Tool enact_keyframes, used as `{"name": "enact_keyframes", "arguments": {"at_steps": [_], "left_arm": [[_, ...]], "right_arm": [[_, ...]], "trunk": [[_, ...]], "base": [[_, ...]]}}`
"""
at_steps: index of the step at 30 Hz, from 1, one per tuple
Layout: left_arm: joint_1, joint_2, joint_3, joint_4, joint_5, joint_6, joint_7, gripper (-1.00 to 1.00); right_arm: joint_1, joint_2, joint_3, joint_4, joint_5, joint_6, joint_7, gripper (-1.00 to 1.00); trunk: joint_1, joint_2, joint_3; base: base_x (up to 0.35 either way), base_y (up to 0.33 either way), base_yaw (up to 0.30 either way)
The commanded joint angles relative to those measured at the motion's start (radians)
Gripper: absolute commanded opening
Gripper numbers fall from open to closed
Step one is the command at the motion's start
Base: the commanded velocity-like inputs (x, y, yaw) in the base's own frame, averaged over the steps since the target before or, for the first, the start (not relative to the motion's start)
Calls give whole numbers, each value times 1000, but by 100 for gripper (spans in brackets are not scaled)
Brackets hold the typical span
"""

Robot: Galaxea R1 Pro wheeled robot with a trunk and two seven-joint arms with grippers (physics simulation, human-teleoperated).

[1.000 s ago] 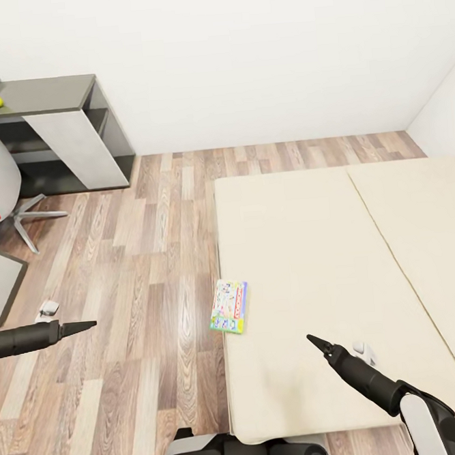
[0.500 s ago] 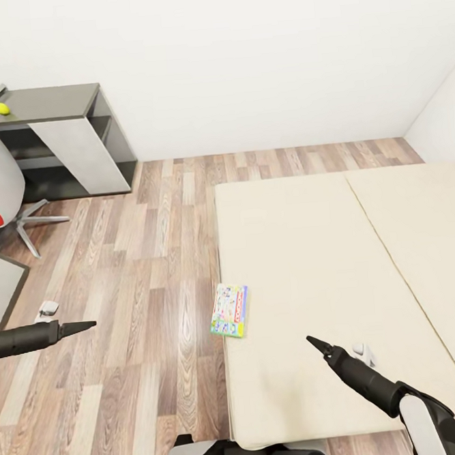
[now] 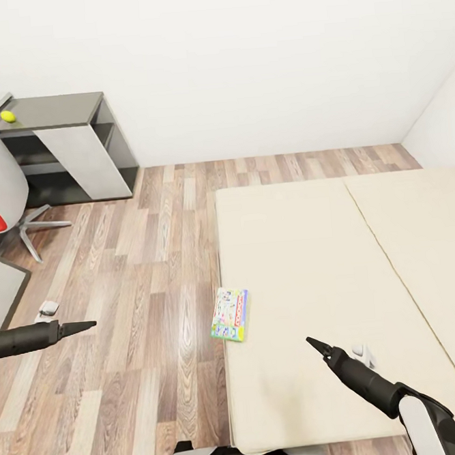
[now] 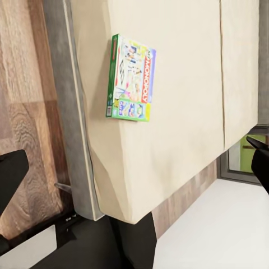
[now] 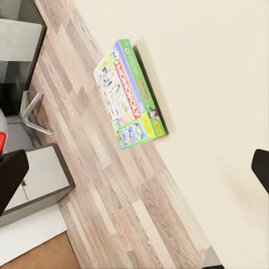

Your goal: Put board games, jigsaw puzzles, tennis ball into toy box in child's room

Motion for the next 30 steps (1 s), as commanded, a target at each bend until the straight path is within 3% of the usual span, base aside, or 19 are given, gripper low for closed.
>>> {"name": "enact_keyframes", "arguments": {"at_steps": [1, 30], "left_arm": [[-1, -1, 4, 0, -10, 11, -8, 100], [-1, -2, 2, 0, -10, 12, -8, 100]], "right_arm": [[-1, 1, -3, 0, 2, 7, 5, 100], [-1, 1, -2, 9, 2, 6, 5, 100]], "trunk": [[1, -2, 0], [1, -2, 49]], "base": [[0, 0, 0], [0, 0, 0]]}}
